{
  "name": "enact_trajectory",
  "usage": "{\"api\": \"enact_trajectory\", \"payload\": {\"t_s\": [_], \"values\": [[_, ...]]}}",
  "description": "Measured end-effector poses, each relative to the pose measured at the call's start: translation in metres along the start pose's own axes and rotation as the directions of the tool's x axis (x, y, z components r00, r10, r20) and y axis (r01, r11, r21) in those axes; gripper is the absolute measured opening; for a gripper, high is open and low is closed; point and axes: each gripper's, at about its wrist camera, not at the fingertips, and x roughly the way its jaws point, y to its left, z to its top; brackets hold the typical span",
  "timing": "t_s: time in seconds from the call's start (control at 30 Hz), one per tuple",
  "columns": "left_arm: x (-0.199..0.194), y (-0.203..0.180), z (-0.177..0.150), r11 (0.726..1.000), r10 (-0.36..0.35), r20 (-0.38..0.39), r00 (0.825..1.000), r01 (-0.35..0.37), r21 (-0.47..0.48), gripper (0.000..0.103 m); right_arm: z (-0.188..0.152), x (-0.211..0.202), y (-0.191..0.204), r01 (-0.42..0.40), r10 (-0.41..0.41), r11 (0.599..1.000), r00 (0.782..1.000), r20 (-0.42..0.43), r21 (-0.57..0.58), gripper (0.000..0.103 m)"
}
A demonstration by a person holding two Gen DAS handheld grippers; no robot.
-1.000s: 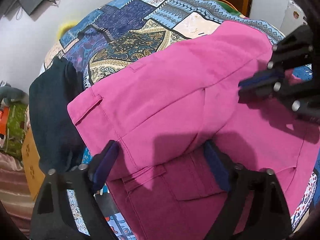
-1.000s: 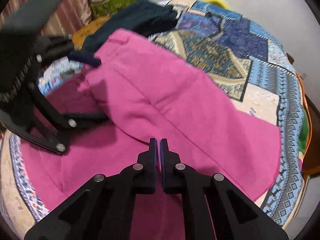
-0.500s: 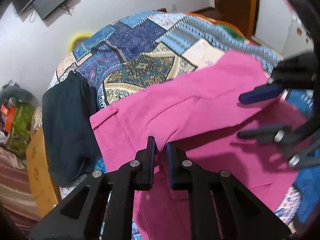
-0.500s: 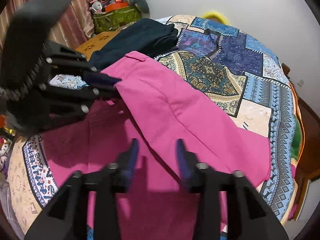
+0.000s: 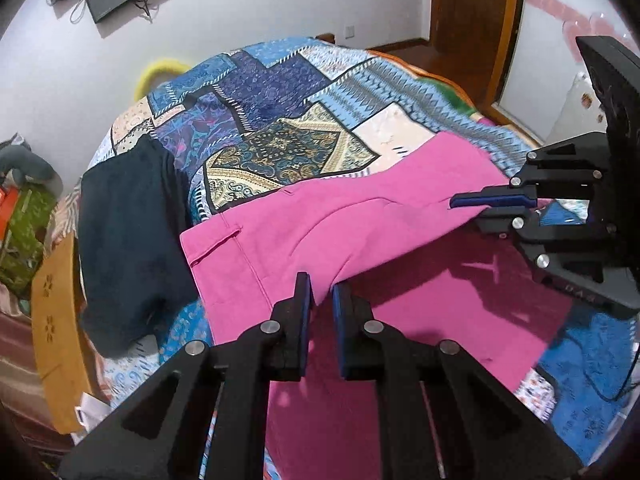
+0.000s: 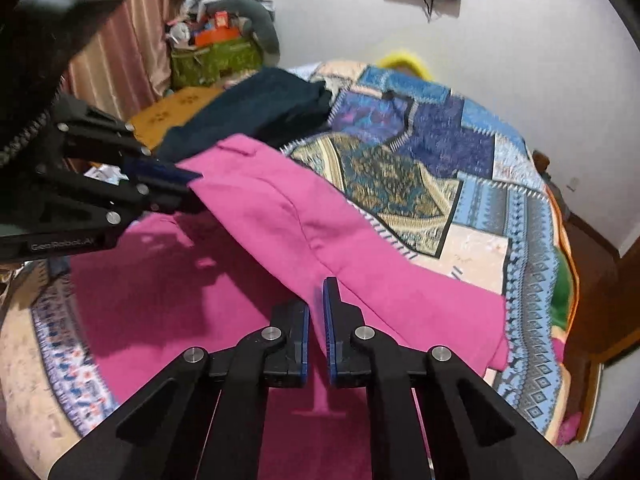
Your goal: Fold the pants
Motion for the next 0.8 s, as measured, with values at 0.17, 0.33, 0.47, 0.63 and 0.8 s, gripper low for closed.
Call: {"api": "enact_trajectory", "payload": {"t_s": [0.17, 0.33, 0.47, 0.63, 0.8], "values": [[-0.017, -0.008, -0.016, 1.0, -0.018, 0.01, 1.0, 0.018, -0.011, 0.011, -0.011, -0.015, 0.012, -0.019, 0.019, 0.999, 1.0, -0.009, -0.038, 0.005], [-0.03, -0.022, -0.035, 1.0, -0.019, 0.007, 1.0, 0.019, 0.011, 0.011, -0.027, -0.021, 0.024, -0.053, 0.052, 0.997, 0.998, -0.034, -0.047, 0.005], [-0.037, -0.031, -0.047, 0.999, -0.032, 0.001, 0.999, 0.032, 0.006, 0.011, -0.036, -0.029, 0.029, -0.072, 0.07, 0.997, 0.997, -0.034, -0.037, 0.005], [-0.045, -0.038, -0.059, 0.999, -0.046, 0.004, 0.999, 0.046, -0.011, 0.011, -0.047, -0.033, 0.035, -0.088, 0.087, 0.996, 0.995, -0.039, -0.02, 0.005], [-0.044, -0.039, -0.067, 0.996, -0.076, -0.021, 0.997, 0.075, -0.046, 0.011, -0.055, -0.032, 0.043, -0.087, 0.087, 0.996, 0.995, -0.057, -0.006, 0.005]]}}
